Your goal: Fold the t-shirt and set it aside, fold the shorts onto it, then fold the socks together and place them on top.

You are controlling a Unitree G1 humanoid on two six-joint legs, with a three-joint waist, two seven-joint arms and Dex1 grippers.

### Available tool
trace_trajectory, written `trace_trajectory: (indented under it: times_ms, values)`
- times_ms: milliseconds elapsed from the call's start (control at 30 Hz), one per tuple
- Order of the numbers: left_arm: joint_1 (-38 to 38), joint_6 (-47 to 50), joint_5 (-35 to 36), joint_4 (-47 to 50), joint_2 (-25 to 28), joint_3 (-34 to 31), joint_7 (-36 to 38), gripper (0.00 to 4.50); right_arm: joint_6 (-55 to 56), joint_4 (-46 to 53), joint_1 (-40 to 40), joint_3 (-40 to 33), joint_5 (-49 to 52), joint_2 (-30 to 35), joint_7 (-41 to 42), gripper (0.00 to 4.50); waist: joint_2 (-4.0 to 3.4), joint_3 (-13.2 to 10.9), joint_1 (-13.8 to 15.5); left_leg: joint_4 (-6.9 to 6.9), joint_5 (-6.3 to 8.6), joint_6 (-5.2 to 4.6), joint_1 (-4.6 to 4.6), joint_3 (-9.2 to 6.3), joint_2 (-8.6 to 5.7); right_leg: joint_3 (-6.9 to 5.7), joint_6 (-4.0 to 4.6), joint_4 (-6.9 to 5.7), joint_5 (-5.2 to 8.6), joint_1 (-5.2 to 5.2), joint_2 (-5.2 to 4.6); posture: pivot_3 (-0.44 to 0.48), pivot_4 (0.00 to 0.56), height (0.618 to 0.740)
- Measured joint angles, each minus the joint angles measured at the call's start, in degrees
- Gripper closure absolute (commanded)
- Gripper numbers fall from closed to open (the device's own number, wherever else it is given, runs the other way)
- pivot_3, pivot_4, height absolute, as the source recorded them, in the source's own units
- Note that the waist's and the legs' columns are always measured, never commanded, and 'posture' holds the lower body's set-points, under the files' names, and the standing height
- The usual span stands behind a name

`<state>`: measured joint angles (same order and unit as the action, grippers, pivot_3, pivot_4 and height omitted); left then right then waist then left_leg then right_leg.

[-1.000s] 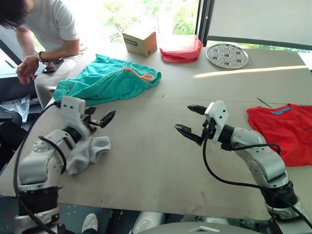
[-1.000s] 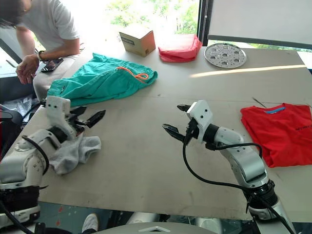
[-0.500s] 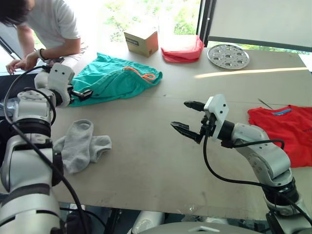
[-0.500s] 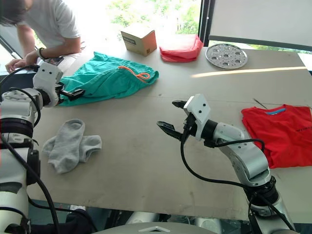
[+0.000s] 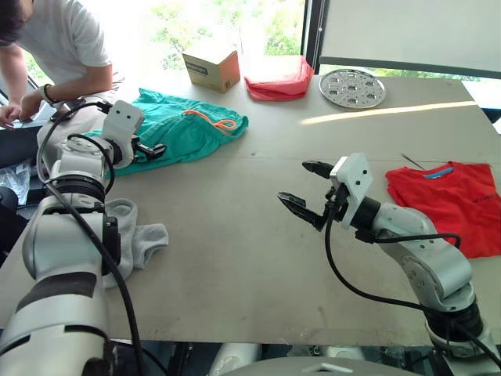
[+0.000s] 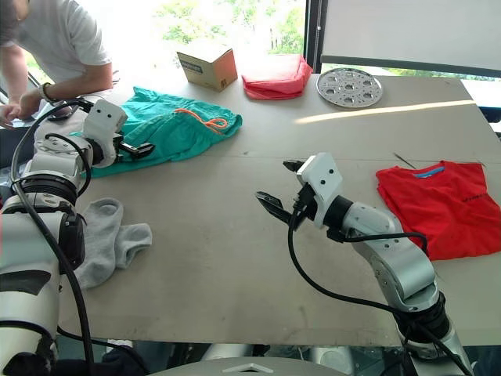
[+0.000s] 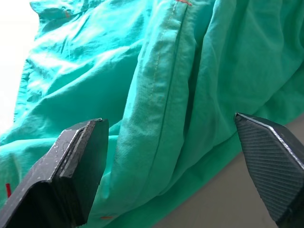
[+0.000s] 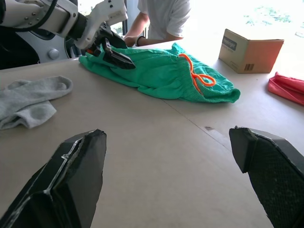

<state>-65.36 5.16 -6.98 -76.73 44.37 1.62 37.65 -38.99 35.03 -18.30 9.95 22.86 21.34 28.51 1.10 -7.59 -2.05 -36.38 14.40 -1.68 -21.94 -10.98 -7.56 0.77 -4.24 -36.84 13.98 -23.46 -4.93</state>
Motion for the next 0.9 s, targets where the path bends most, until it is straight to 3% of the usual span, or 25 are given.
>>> trace_trajectory:
  times_ms: [67, 100, 233, 267, 433, 500, 900]
  values:
    - [0.50, 0.97, -0.45, -0.42, 0.02, -0.13, 0.03, 1.76, -1.12, 0.53, 0.03, -0.13, 0.44, 1.71, 0.23, 0.00, 0.01, 0.01, -0.09, -0.01, 0.00, 0.00, 0.00, 0.02, -0.01, 0.01, 0.00, -0.04, 0.00, -0.03, -0.01, 0.000, 0.150, 0.740]
    - [0.71, 1.21, -0.52, -0.46, 0.03, -0.27, 0.03, 2.06, -1.33, 0.52, 0.06, -0.40, 0.47, 2.06, 0.24, 0.00, 0.01, 0.00, -0.10, -0.02, 0.00, 0.00, -0.02, 0.02, -0.01, 0.01, 0.00, -0.05, 0.00, -0.04, -0.01, 0.000, 0.150, 0.740]
    - [2.02, 1.72, 0.02, -0.47, 0.39, -1.96, 2.12, 4.19, -2.33, 0.54, 0.01, -1.99, 1.07, 3.05, 0.06, 0.00, 0.02, 0.01, -0.10, -0.02, 0.00, 0.00, -0.02, 0.04, -0.01, 0.02, 0.00, -0.07, 0.00, -0.06, -0.01, 0.000, 0.150, 0.740]
    - [2.15, 1.54, 0.49, -0.46, 0.44, -2.61, 3.21, 4.47, -2.42, 0.54, -0.03, -1.98, 1.13, 3.25, 0.13, 0.00, 0.02, 0.01, -0.10, -0.03, 0.00, 0.00, -0.02, 0.05, -0.01, 0.02, 0.00, -0.08, 0.00, -0.07, -0.01, 0.000, 0.150, 0.740]
    - [2.80, 1.39, 5.68, 4.30, 0.40, -5.82, 20.31, 4.47, -2.31, 0.46, -0.27, -2.49, 1.91, 6.58, 2.51, 0.00, 0.05, 0.02, 0.03, -0.14, 0.00, -0.01, -0.10, 0.06, -0.03, -0.03, 0.00, -0.07, 0.00, -0.07, -0.06, 0.000, 0.150, 0.740]
    - [4.50, 2.08, 6.85, 8.15, 0.39, -5.88, 24.05, 4.47, -1.99, 0.45, -0.25, -3.39, 2.57, 7.50, 3.64, 0.00, 0.05, 0.03, -0.13, -0.14, 0.00, -0.01, -0.08, 0.10, -0.02, 0.03, 0.00, -0.09, 0.00, -0.07, -0.07, 0.000, 0.150, 0.740]
    - [14.42, 8.41, 10.93, 21.47, 0.52, -6.49, 27.06, 4.47, -0.48, -0.63, -0.21, -4.15, 4.33, 7.58, 6.94, 0.00, 0.08, 0.05, -0.29, -0.18, 0.00, -0.01, -0.05, 0.14, 0.01, 0.11, 0.01, -0.15, 0.00, -0.10, -0.06, 0.000, 0.150, 0.740]
